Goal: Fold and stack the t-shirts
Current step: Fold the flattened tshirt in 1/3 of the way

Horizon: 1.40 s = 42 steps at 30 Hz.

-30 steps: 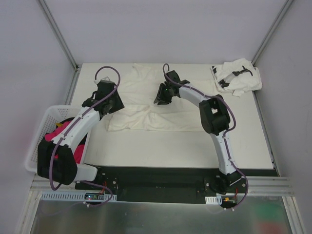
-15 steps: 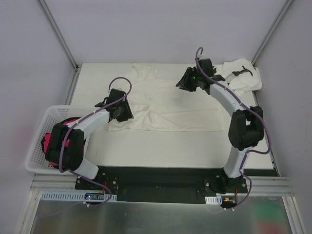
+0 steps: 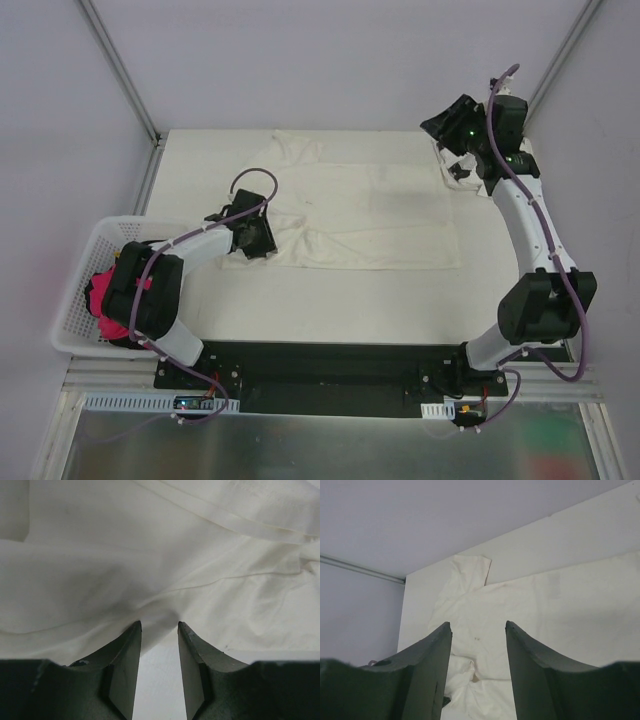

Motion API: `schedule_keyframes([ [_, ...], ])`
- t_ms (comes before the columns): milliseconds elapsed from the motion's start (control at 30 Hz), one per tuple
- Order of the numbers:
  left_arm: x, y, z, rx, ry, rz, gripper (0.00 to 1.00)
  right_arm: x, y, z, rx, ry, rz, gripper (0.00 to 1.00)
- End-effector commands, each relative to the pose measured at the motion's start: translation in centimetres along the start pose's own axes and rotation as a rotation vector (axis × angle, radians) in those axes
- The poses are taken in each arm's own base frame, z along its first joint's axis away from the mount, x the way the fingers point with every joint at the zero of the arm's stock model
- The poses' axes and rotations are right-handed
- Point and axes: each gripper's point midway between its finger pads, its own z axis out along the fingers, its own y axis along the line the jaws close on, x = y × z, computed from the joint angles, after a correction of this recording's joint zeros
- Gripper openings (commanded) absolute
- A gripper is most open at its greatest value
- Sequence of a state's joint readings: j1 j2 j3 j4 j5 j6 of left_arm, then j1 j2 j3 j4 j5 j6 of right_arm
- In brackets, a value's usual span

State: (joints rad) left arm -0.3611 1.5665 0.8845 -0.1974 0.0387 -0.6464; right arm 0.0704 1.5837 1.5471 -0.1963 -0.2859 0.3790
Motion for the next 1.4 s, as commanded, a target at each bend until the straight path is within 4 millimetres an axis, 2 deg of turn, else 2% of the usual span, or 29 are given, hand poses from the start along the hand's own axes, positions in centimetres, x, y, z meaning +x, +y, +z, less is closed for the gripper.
schedule_keyframes([
  [0,0.0,0.7,1.0,-0.063,-0.005,-0.005,0.34,-2.7,1.3,-2.5,-0.074,-0.098,-0.047,0.51],
  [67,0.3,1.0,1.4,-0.08,0.011,-0.008,0.34,-2.6,0.3,-2.6,-0.067,-0.088,-0.015,0.5],
  [100,0.4,1.3,1.5,-0.092,0.018,-0.013,0.34,-2.8,0.4,-2.7,-0.08,-0.093,-0.009,0.5],
  [233,1.2,2.1,1.3,-0.129,0.041,-0.027,0.34,-4.6,-0.8,-4.3,-0.084,-0.144,0.033,0.51],
  [300,1.3,2.4,1.0,-0.14,0.043,-0.033,0.34,-5.4,-0.8,-5.5,-0.088,-0.175,0.035,0.51],
  [433,2.1,2.7,-0.2,-0.148,0.06,-0.053,0.34,-6.9,-1.7,-7.0,-0.076,-0.215,0.048,0.52],
  [600,3.6,3.8,-1.6,-0.167,0.087,-0.064,0.34,-6.2,-2.8,-6.7,-0.067,-0.203,0.07,0.54],
  [800,4.0,4.8,-3.2,-0.188,0.069,-0.051,0.35,-3.8,-4.6,-6.4,-0.036,-0.167,0.099,0.56],
  [900,3.2,4.7,-3.4,-0.196,0.041,-0.031,0.35,-2.9,-5.3,-6.2,-0.026,-0.145,0.111,0.56],
  [1000,1.2,3.4,-4.2,-0.169,-0.01,-0.006,0.35,-2.2,-5.2,-5.5,-0.039,-0.112,0.118,0.55],
  [1067,-1.2,1.6,-5.1,-0.131,-0.067,0.01,0.36,-1.1,-5.1,-4.2,-0.046,-0.066,0.121,0.52],
  [1100,-2.1,1.1,-5.3,-0.123,-0.085,0.031,0.36,-0.1,-4.1,-3.4,-0.064,-0.03,0.114,0.49],
  [1133,-4.0,-0.4,-6.0,-0.093,-0.128,0.038,0.36,0.9,-3.9,-2.4,-0.072,0.009,0.115,0.47],
  [1167,-4.9,-1.1,-6.2,-0.08,-0.144,0.05,0.37,2.0,-3.6,-1.7,-0.075,0.042,0.115,0.43],
  [1200,-5.5,-1.4,-5.7,-0.086,-0.138,0.077,0.37,3.5,-2.6,-0.9,-0.091,0.081,0.11,0.35],
  [1233,-7.2,-3.1,-6.2,-0.051,-0.168,0.09,0.37,4.7,-1.8,-0.5,-0.103,0.11,0.107,0.29],
  [1267,-7.6,-3.8,-6.0,-0.033,-0.161,0.111,0.38,6.6,-1.1,0.4,-0.114,0.161,0.106,0.25],
  [1300,-7.4,-4.2,-4.8,-0.025,-0.119,0.147,0.37,7.5,-0.8,0.8,-0.118,0.183,0.108,0.2],
  [1333,-8.3,-5.2,-4.9,-0.011,-0.131,0.156,0.37,8.4,-0.9,1.1,-0.113,0.206,0.117,0.2],
  [1367,-8.2,-5.7,-4.4,0.005,-0.112,0.17,0.37,9.3,-0.6,1.4,-0.121,0.229,0.118,0.2],
])
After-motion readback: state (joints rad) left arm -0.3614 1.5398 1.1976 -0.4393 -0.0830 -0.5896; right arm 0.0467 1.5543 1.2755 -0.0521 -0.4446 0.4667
